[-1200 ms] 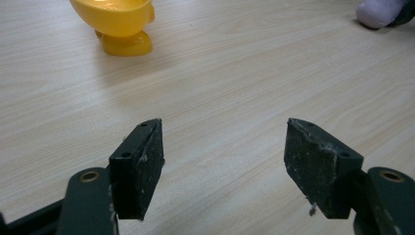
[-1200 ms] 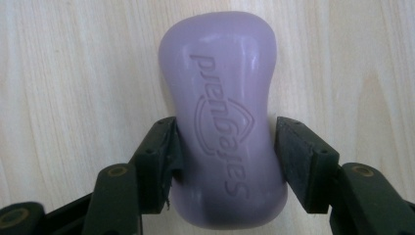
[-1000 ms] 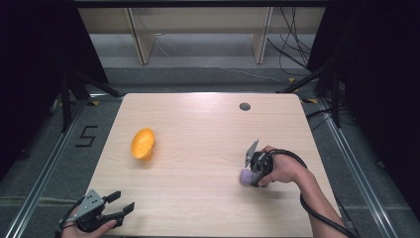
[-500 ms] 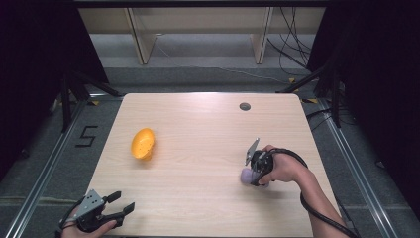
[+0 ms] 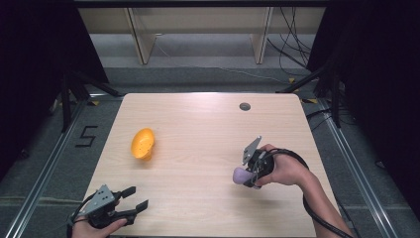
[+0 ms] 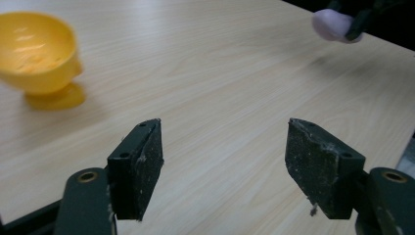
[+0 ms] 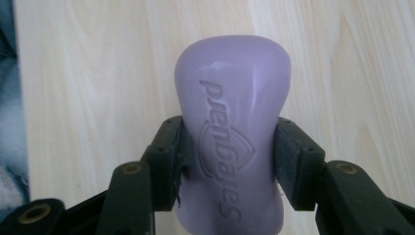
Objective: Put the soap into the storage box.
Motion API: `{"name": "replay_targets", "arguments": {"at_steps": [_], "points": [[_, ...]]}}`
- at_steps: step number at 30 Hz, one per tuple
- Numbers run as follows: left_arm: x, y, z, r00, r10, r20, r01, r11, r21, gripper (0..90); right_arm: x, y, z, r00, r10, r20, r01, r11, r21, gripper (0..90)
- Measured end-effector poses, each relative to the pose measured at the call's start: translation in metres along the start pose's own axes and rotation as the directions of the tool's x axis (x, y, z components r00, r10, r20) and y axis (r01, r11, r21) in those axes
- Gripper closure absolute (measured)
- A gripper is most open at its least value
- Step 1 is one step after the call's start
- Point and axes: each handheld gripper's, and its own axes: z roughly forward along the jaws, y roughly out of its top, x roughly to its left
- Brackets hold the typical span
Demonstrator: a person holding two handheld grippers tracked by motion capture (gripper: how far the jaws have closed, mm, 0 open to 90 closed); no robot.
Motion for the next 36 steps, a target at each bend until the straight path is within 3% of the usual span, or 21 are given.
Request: {"name": "replay_targets", "arguments": {"at_steps": [4, 6, 7, 9, 10, 16, 17, 18, 19, 20, 21, 22, 25, 26, 28, 29, 31, 32, 33, 35, 36], "points": [[-0.017, 0.022, 0.018, 0.9902, 0.114, 0.08, -0.113, 0.9934, -0.02, 29.7, 0.01, 0.016, -0.001, 0.9951, -0.094, -0.032, 0.093, 0.995, -0.022, 50.9], [-0.024, 0.03, 0.026, 0.9821, 0.146, 0.118, -0.144, 0.9891, -0.03, 29.1, 0.015, 0.019, -0.002, 0.9973, -0.066, -0.032, 0.065, 0.998, -0.013, 50.9], [-0.031, 0.039, 0.035, 0.9651, 0.205, 0.163, -0.202, 0.9787, -0.034, 28.0, 0.022, 0.028, -0.001, 0.9941, -0.091, -0.059, 0.09, 0.996, -0.006, 50.9], [-0.038, 0.046, 0.046, 0.9485, 0.244, 0.202, -0.243, 0.9696, -0.034, 27.4, 0.028, 0.035, -0.002, 0.9913, -0.111, -0.072, 0.112, 0.994, 0.01, 50.9], [-0.041, 0.049, 0.052, 0.9297, 0.29, 0.227, -0.287, 0.9568, -0.047, 27.1, 0.031, 0.04, -0.003, 0.9897, -0.12, -0.078, 0.12, 0.993, 0.006, 50.9], [-0.06, 0.058, 0.077, 0.8717, 0.368, 0.324, -0.371, 0.927, -0.054, 25.2, 0.044, 0.064, -0.002, 0.9674, -0.221, -0.125, 0.218, 0.975, -0.03, 50.9], [-0.063, 0.059, 0.079, 0.8654, 0.379, 0.328, -0.384, 0.922, -0.052, 25.0, 0.053, 0.065, -0.008, 0.9849, -0.124, -0.122, 0.13, 0.99, 0.046, 50.9], [-0.065, 0.06, 0.082, 0.846, 0.408, 0.344, -0.41, 0.9095, -0.07, 24.6, 0.047, 0.072, -0.002, 0.9545, -0.27, -0.127, 0.267, 0.963, -0.035, 50.9], [-0.067, 0.06, 0.083, 0.8423, 0.415, 0.344, -0.419, 0.9056, -0.067, 24.2, 0.054, 0.074, -0.005, 0.9724, -0.195, -0.129, 0.199, 0.98, 0.019, 50.9], [-0.068, 0.06, 0.086, 0.8268, 0.438, 0.353, -0.435, 0.8957, -0.09, 24.2, 0.058, 0.077, -0.006, 0.9761, -0.174, -0.13, 0.179, 0.983, 0.032, 50.9], [-0.07, 0.06, 0.086, 0.8258, 0.435, 0.359, -0.435, 0.8963, -0.085, 24.4, 0.058, 0.081, -0.005, 0.9702, -0.2, -0.137, 0.205, 0.979, 0.022, 50.9], [-0.069, 0.06, 0.088, 0.8159, 0.451, 0.362, -0.45, 0.8884, -0.091, 24.4, 0.058, 0.084, -0.004, 0.9647, -0.224, -0.139, 0.227, 0.974, 0.012, 50.9], [-0.07, 0.059, 0.091, 0.8229, 0.429, 0.372, -0.43, 0.8988, -0.086, 24.6, 0.062, 0.091, -0.002, 0.9617, -0.229, -0.151, 0.236, 0.971, 0.028, 50.9], [-0.07, 0.059, 0.092, 0.8238, 0.427, 0.373, -0.425, 0.9004, -0.091, 25.3, 0.061, 0.093, -0.001, 0.9521, -0.265, -0.152, 0.271, 0.963, 0.017, 50.9], [-0.069, 0.059, 0.094, 0.8203, 0.426, 0.381, -0.422, 0.9012, -0.1, 26.4, 0.063, 0.096, 0.0, 0.9554, -0.251, -0.156, 0.258, 0.966, 0.026, 50.9], [-0.07, 0.059, 0.095, 0.8263, 0.41, 0.386, -0.405, 0.9088, -0.099, 26.7, 0.064, 0.097, 0.0, 0.9548, -0.248, -0.164, 0.255, 0.967, 0.024, 50.9], [-0.07, 0.06, 0.096, 0.8188, 0.417, 0.395, -0.412, 0.9055, -0.101, 26.8, 0.065, 0.101, 0.001, 0.9497, -0.264, -0.168, 0.272, 0.962, 0.022, 50.8], [-0.071, 0.059, 0.098, 0.8202, 0.405, 0.404, -0.398, 0.9112, -0.107, 26.7, 0.065, 0.102, 0.002, 0.9469, -0.275, -0.167, 0.282, 0.959, 0.019, 50.9], [-0.07, 0.061, 0.098, 0.8124, 0.426, 0.399, -0.421, 0.9012, -0.105, 26.6, 0.066, 0.103, 0.002, 0.9468, -0.274, -0.169, 0.282, 0.959, 0.022, 50.8], [-0.071, 0.059, 0.1, 0.8243, 0.4, 0.4, -0.396, 0.913, -0.098, 26.9, 0.067, 0.105, 0.002, 0.9455, -0.277, -0.171, 0.284, 0.959, 0.017, 50.9], [-0.07, 0.06, 0.101, 0.8163, 0.413, 0.404, -0.408, 0.9071, -0.103, 27.3, 0.067, 0.106, 0.002, 0.946, -0.275, -0.172, 0.282, 0.959, 0.02, 50.9]]}}
